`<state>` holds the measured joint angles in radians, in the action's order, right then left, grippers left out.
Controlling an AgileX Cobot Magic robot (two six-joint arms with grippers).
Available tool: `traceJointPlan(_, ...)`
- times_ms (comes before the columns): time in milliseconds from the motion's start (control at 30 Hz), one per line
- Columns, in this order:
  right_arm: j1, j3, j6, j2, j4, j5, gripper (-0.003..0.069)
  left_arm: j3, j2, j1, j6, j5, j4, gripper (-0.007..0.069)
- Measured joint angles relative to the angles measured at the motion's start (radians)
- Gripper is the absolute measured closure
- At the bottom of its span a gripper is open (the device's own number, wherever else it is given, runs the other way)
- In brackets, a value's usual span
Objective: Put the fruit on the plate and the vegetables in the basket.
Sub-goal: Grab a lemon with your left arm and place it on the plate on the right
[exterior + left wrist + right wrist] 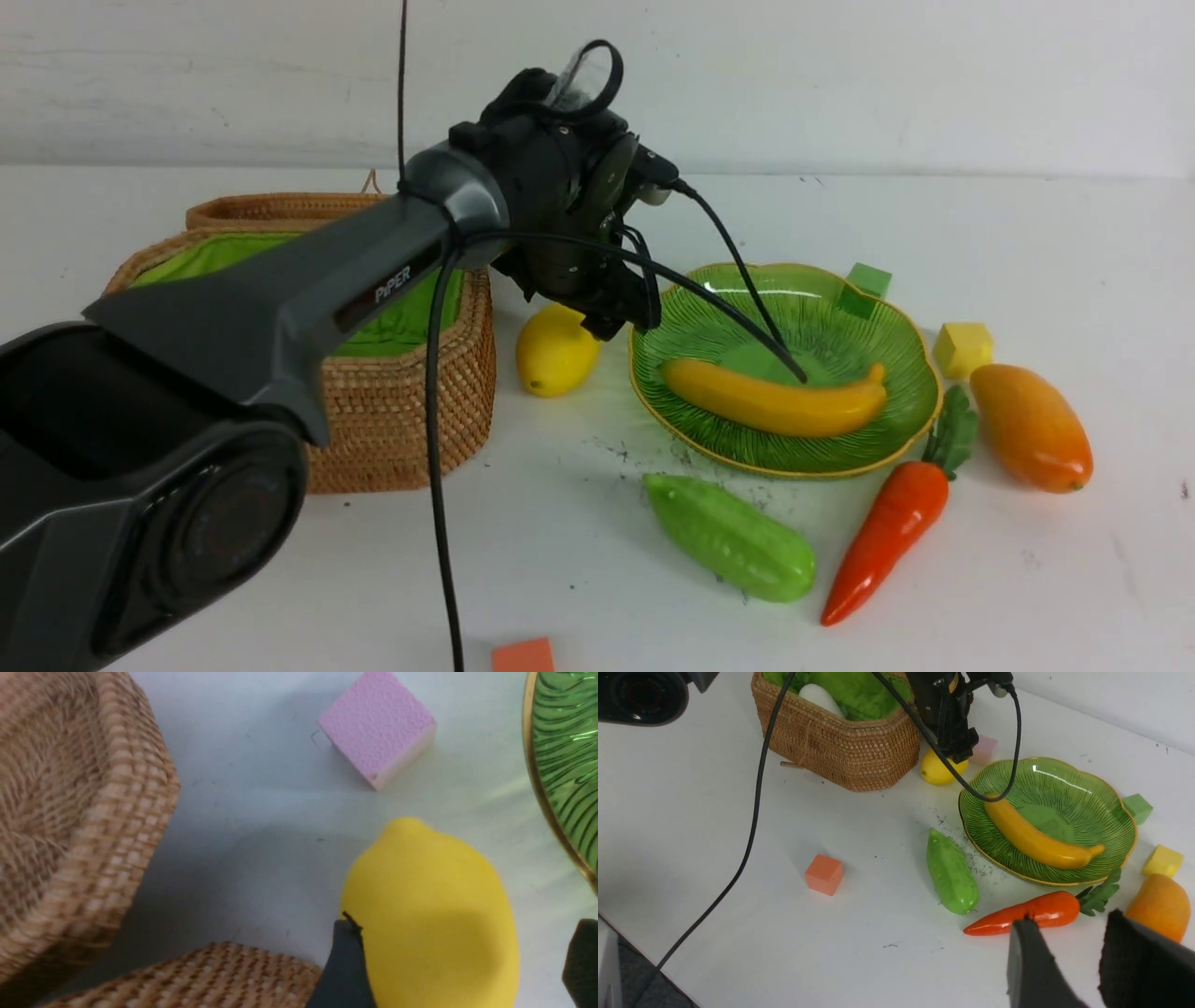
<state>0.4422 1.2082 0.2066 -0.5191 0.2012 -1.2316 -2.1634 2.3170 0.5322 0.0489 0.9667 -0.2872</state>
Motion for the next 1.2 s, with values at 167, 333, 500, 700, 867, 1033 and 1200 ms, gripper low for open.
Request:
traceJointPlan(167,0.000,0.000,0.000,0.000,-0.003,-0.005,0.0422,0.000,0.000,0.000,0.052,0.001,0.002,0.0057)
traceJointPlan(333,0.000,0.000,0.000,0.000,-0.006,-0.005,0.0422,0.000,0.005,0.000,0.081,-0.011,0.002,0.0057)
traceJointPlan(500,0.000,-0.017,0.000,0.000,-0.006,-0.002,0.0422,0.000,0.039,0.000,-0.017,-0.037,0.001,0.0057)
traceJointPlan(700,0.000,-0.110,0.000,0.000,-0.006,0.001,0.0422,0.000,0.062,0.000,-0.010,-0.037,-0.005,0.0057)
traceJointPlan(867,0.000,-0.123,0.000,0.000,-0.001,0.023,0.0422,0.000,0.062,0.000,0.068,-0.032,-0.032,0.0057)
traceJointPlan(1033,0.000,-0.124,0.000,0.000,0.003,0.058,0.0422,0.000,0.062,0.001,0.100,0.002,-0.037,0.0057)
traceJointPlan(1200,0.000,-0.127,0.000,0.000,0.005,0.061,0.0422,-0.003,0.062,0.002,0.116,0.027,-0.037,0.0027)
